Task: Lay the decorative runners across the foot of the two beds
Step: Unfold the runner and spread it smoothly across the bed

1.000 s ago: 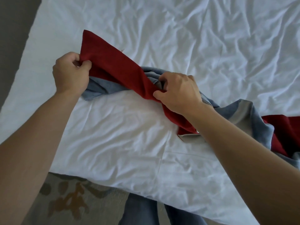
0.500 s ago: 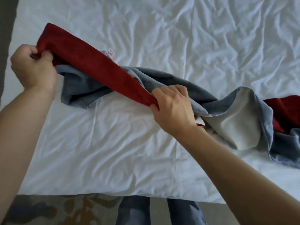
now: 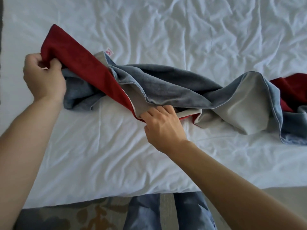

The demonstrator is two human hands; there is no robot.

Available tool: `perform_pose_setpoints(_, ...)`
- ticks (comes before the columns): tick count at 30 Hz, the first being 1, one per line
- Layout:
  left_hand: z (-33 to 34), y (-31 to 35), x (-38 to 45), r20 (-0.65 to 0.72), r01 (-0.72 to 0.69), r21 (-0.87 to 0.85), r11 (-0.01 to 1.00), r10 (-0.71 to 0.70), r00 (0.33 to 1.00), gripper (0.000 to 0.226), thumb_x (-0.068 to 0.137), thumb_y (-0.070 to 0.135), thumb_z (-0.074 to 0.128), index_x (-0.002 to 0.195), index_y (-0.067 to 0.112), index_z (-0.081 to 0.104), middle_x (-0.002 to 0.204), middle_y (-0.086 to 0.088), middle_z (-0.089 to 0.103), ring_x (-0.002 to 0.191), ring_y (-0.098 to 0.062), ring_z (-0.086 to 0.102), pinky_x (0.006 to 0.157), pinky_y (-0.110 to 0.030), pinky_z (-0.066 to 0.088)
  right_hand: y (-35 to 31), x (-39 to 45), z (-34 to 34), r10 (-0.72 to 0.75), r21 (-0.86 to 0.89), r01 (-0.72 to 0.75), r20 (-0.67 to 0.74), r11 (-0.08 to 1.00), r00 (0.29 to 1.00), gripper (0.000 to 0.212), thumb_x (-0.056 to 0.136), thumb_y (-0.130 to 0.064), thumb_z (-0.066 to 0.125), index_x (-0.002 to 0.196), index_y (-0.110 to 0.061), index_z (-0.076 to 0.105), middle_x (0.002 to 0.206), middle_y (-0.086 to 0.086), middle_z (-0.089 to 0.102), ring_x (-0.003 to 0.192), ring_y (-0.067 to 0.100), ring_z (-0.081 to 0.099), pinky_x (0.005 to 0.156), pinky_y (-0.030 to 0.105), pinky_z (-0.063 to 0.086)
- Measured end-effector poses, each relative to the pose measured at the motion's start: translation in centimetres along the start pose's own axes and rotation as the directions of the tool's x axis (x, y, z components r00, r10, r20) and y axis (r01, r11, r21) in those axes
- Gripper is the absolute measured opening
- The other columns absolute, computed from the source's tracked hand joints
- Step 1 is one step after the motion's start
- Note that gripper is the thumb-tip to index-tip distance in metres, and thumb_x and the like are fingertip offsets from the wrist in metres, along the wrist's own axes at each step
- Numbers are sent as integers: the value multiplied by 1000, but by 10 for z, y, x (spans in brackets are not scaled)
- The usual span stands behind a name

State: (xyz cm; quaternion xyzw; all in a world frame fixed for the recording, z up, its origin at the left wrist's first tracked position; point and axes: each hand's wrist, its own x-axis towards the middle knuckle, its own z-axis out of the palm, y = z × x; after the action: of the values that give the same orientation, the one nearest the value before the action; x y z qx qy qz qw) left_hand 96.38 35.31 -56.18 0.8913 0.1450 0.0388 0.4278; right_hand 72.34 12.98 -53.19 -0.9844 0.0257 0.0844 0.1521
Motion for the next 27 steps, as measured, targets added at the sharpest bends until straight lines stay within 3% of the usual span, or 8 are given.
perform_pose_setpoints(5, 2, 16, -41, -34, -35, -63, 997, 33, 999, 35, 80, 42, 52, 111, 26, 53, 119, 4, 61, 103, -10, 61, 100, -35, 47, -1, -8, 8, -4, 1, 4, 103, 1000, 995, 17, 83, -13, 55, 93, -17, 68, 89, 1, 65, 84, 27, 59, 81, 35, 39)
perform_pose_setpoints(9, 1, 37, -66, -96, -216, 171, 961, 234, 967, 61, 86, 44, 49, 139, 13, 45, 139, 0, 45, 128, -18, 44, 101, -23, 27, -10, -11, 17, -61, 24, 59, 143, 998, 988, 18, 85, -16, 52, 96, -17, 66, 95, 0, 66, 86, 26, 60, 81, 34, 38)
perform_pose_setpoints(12, 7, 59, -86, 37, -562, 305, 769, 580, 814, 52, 87, 42, 58, 132, 17, 54, 140, -1, 49, 132, -21, 43, 102, -31, 28, -10, 2, 7, -58, 44, 61, -59, 997, 997, 13, 84, -10, 56, 80, -16, 66, 76, 0, 62, 69, 26, 57, 69, 33, 30)
perform_pose_setpoints(14, 16, 68, -94, 201, -671, 379, 637, 652, 731, 54, 83, 47, 62, 129, 20, 54, 140, -1, 49, 132, -23, 42, 103, -38, 29, -8, 19, -5, -35, 63, 54, -276, 997, 960, 10, 84, -10, 58, 81, -15, 66, 76, 3, 58, 69, 28, 52, 66, 36, 31)
perform_pose_setpoints(16, 22, 69, -93, 293, -638, 472, 609, 574, 765, 66, 76, 46, 65, 134, 20, 48, 144, -5, 46, 134, -28, 40, 102, -44, 30, -4, 39, -16, -12, 37, 28, -382, 999, 924, 14, 82, -14, 59, 94, -13, 68, 85, 6, 60, 77, 31, 53, 69, 40, 35)
perform_pose_setpoints(20, 16, 57, -75, 249, -456, 612, 646, 390, 886, 71, 72, 25, 67, 138, 20, 43, 137, -11, 48, 127, -35, 42, 98, -47, 31, -3, 71, -26, 1, -59, -16, -252, 998, 968, 42, 79, -25, 58, 119, -15, 58, 104, 6, 59, 92, 31, 54, 79, 40, 36)
perform_pose_setpoints(25, 14, 50, -70, 241, -413, 591, 693, 337, 910, 63, 75, 59, 64, 126, 24, 54, 127, -7, 51, 121, -31, 45, 96, -45, 32, -18, 98, -14, -32, -59, 21, -188, 998, 982, 40, 83, -34, 58, 121, -20, 56, 110, 3, 59, 102, 28, 55, 85, 39, 36)
perform_pose_setpoints(27, 22, 52, -70, 202, -360, 598, 716, 300, 932, 67, 73, 55, 68, 129, 22, 50, 130, -6, 49, 121, -31, 44, 93, -44, 34, -25, 103, -6, -60, -89, 45, -175, 995, 983, 28, 90, -32, 52, 115, -20, 59, 109, 2, 63, 106, 27, 56, 88, 39, 34)
